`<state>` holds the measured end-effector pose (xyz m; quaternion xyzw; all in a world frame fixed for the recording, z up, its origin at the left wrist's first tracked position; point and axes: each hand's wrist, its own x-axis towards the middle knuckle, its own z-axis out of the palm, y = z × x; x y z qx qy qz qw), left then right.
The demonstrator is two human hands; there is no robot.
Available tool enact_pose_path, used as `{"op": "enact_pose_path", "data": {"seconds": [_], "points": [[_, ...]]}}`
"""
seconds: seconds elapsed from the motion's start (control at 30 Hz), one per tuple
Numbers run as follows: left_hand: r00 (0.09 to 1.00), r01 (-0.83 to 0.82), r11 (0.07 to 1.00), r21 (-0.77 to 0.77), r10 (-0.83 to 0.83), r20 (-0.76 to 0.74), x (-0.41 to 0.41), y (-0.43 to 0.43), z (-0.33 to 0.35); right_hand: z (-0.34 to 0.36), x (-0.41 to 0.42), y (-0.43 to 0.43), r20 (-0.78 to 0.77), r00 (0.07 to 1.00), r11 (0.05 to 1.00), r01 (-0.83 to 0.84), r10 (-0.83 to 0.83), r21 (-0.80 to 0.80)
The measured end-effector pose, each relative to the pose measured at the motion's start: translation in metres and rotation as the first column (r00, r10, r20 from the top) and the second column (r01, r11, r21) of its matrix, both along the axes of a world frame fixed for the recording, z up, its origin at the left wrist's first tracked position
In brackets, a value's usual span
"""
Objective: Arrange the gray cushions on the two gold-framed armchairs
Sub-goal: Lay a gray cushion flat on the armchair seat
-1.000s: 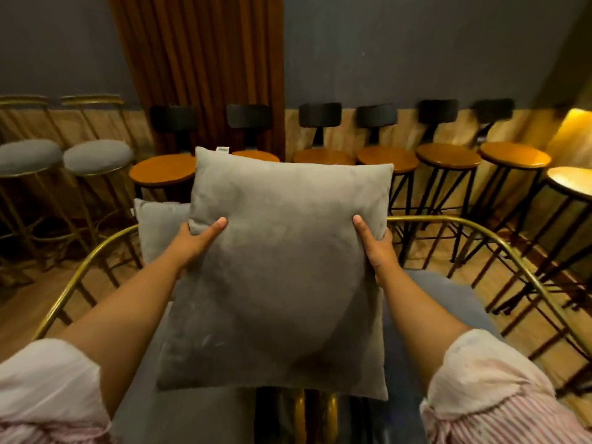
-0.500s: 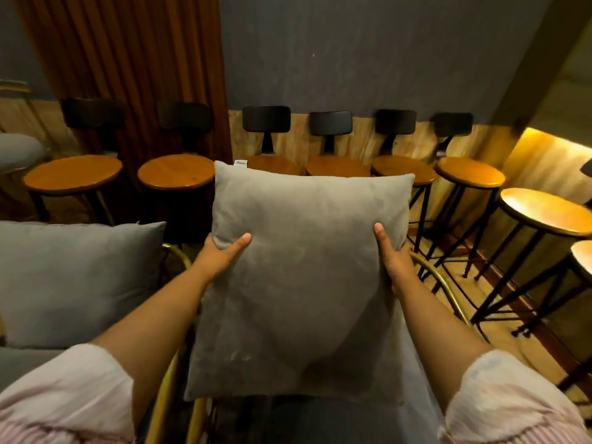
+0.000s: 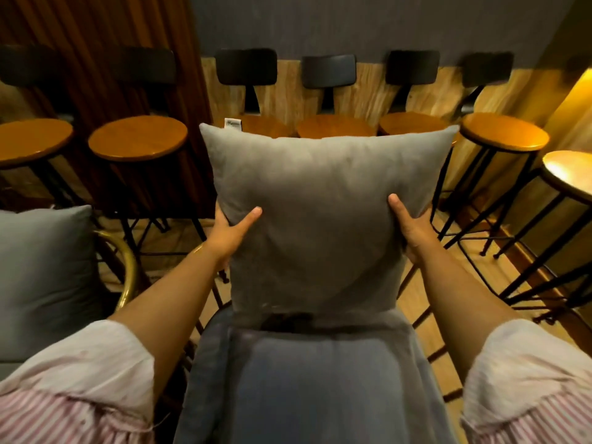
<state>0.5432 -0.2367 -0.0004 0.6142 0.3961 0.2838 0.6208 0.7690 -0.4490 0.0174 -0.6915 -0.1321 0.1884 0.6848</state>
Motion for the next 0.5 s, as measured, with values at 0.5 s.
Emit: {"op": "enact_pose_path", "data": {"seconds": [0.5], "points": [[0.984,-0.042,0.997,-0.068,0.029,-0.178,0.031,-0.007,-0.091,-0.106,0.025,-0.005,-0.072,0.997,0.984,-0.011,-0.002,-0.178]]}}
